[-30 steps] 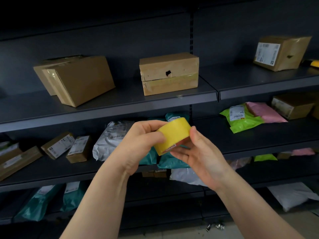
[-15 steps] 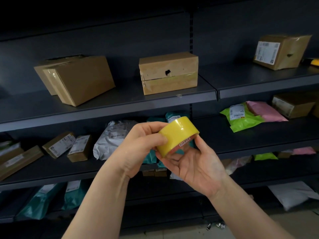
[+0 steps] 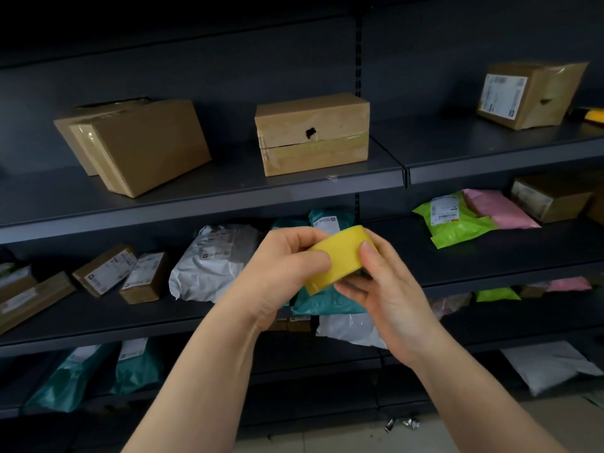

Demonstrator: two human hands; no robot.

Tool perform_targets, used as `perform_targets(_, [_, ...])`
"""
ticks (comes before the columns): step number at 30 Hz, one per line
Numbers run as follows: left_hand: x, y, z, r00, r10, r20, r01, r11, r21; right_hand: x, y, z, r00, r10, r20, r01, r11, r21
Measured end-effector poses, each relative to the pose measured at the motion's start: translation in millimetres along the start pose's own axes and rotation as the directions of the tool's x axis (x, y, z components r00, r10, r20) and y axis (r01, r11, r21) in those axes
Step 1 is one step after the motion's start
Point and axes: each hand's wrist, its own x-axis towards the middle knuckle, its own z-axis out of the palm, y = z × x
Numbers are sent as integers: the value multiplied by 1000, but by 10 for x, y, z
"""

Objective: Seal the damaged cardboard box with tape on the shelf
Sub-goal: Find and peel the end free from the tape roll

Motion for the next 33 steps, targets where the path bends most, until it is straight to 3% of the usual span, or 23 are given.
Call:
perform_targets(5, [129,30,162,997,-11,74,15,998,-59,19,-75,-256,983,182,-14,-175,959,225])
perform_targets(9, [253,147,324,993,-12,118,24,995,-100,70,-181,-448,954,292,63,-293,879,376])
perform_targets(20, [524,292,658,997,-29,77,34,997,-66,279,-294,-781,842,429,326,-531,557,639])
perform_targets(22, [536,255,705,998,-23,59,26,998,-63,284,-286,-866,843,407,352,-535,563,630])
perform_targets(26, [554,156,711,999,-18,49,26,986,-165,299,-277,-984,916,300,267,-397,774,493])
perform_targets(29, [618,83,723,999,-42,29,45,993,-111,322,-267,-1037,988,110,107,-128,974,187])
perform_targets(33, [709,76,725,998,-60,28,62,994,-95,377,-294,-1071,979,-163,123,183,967,-176])
